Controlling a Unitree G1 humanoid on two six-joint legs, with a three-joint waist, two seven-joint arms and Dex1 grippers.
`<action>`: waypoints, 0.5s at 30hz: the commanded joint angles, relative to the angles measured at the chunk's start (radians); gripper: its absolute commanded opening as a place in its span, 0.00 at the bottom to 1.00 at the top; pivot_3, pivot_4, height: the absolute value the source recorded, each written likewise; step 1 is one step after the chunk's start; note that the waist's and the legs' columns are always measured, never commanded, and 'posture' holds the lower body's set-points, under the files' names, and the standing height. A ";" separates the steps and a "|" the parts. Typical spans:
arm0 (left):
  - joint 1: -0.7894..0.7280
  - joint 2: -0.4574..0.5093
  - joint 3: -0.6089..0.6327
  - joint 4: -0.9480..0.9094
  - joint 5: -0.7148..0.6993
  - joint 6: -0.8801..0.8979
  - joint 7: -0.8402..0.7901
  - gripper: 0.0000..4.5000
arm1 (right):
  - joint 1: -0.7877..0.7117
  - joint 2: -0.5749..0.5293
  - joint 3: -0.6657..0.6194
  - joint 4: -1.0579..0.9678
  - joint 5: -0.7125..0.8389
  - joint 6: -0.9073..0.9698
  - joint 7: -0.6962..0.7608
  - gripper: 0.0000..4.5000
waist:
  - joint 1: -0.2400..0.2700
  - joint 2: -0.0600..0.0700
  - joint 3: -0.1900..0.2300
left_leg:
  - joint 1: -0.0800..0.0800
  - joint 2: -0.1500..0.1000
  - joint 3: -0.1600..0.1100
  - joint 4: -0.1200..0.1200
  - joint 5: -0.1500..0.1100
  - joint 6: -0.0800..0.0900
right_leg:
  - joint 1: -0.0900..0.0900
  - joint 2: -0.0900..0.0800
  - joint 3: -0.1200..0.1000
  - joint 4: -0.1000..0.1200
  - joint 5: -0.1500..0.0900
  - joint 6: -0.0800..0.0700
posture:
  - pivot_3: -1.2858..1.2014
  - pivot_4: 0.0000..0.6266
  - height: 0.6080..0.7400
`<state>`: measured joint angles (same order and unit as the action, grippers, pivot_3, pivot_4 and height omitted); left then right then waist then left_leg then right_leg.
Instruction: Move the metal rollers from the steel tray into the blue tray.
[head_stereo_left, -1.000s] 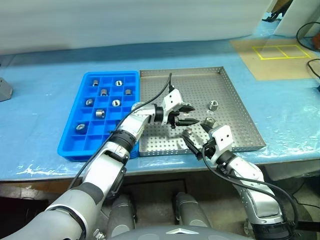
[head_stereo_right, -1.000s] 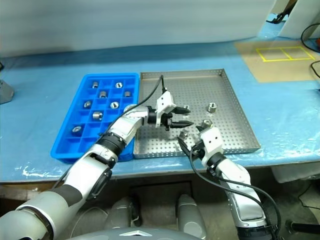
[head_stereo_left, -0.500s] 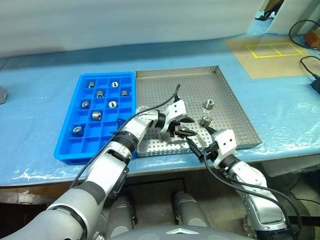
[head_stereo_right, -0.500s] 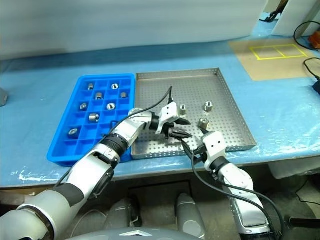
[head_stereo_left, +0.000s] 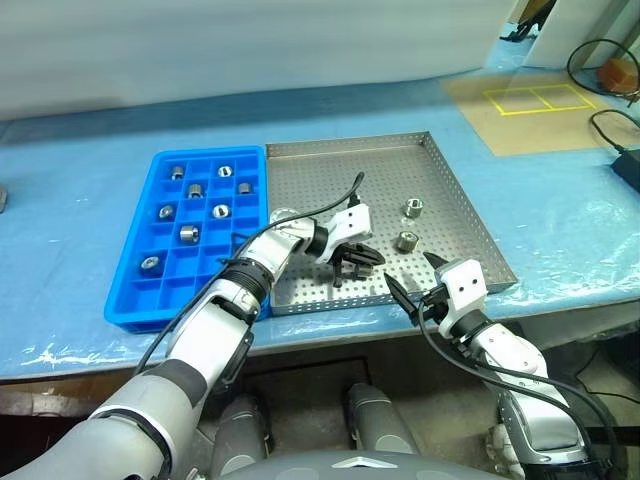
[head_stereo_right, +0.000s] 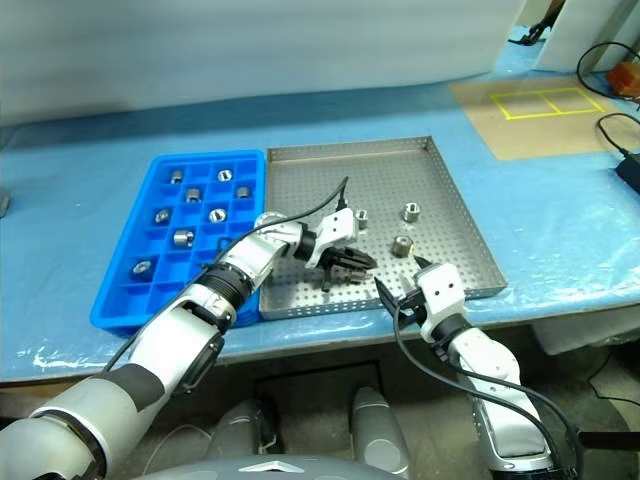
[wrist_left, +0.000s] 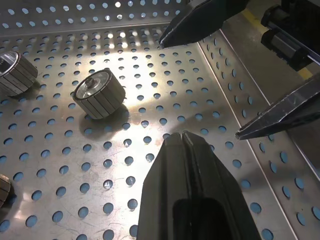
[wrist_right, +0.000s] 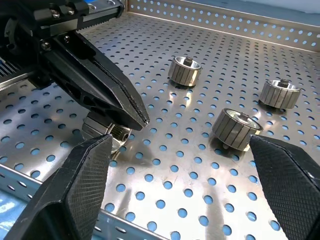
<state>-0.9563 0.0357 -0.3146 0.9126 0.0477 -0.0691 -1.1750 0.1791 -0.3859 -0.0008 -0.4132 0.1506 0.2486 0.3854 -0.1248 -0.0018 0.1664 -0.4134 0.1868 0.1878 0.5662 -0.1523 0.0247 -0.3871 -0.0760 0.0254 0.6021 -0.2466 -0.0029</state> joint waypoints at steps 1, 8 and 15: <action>0.006 -0.006 0.003 0.007 0.007 0.005 0.020 0.01 | 0.017 -0.015 -0.014 -0.019 -0.021 0.007 -0.004 1.00 | -0.001 0.000 0.000 | 0.000 0.000 0.000 0.000 0.000 0.000 | 0.000 0.000 0.000 0.000 0.000 0.000 | 0.27 0.24 1.00; -0.012 -0.005 0.011 0.001 0.002 -0.015 0.025 0.43 | 0.017 -0.043 0.018 -0.018 -0.040 0.018 0.012 1.00 | -0.003 0.000 0.000 | -0.003 0.000 0.000 -0.001 0.000 0.000 | -0.003 0.000 0.000 -0.001 0.000 0.000 | 0.28 0.24 1.00; -0.027 0.002 -0.005 -0.031 -0.002 0.034 -0.058 0.43 | 0.041 -0.035 0.100 0.016 -0.067 0.021 0.026 1.00 | -0.005 0.000 0.000 | -0.003 0.000 0.000 -0.001 0.000 0.000 | -0.004 0.000 0.000 -0.001 0.000 0.000 | 0.28 0.24 1.00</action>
<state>-0.9587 0.0368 -0.3140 0.9272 0.0585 -0.0558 -1.1943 0.1785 -0.4227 0.0344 -0.4329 0.1161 0.2467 0.3890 -0.1300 -0.0018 0.1665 -0.4167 0.1873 0.1878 0.5651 -0.1525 0.0251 -0.3907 -0.0756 0.0251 0.6014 -0.2466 -0.0030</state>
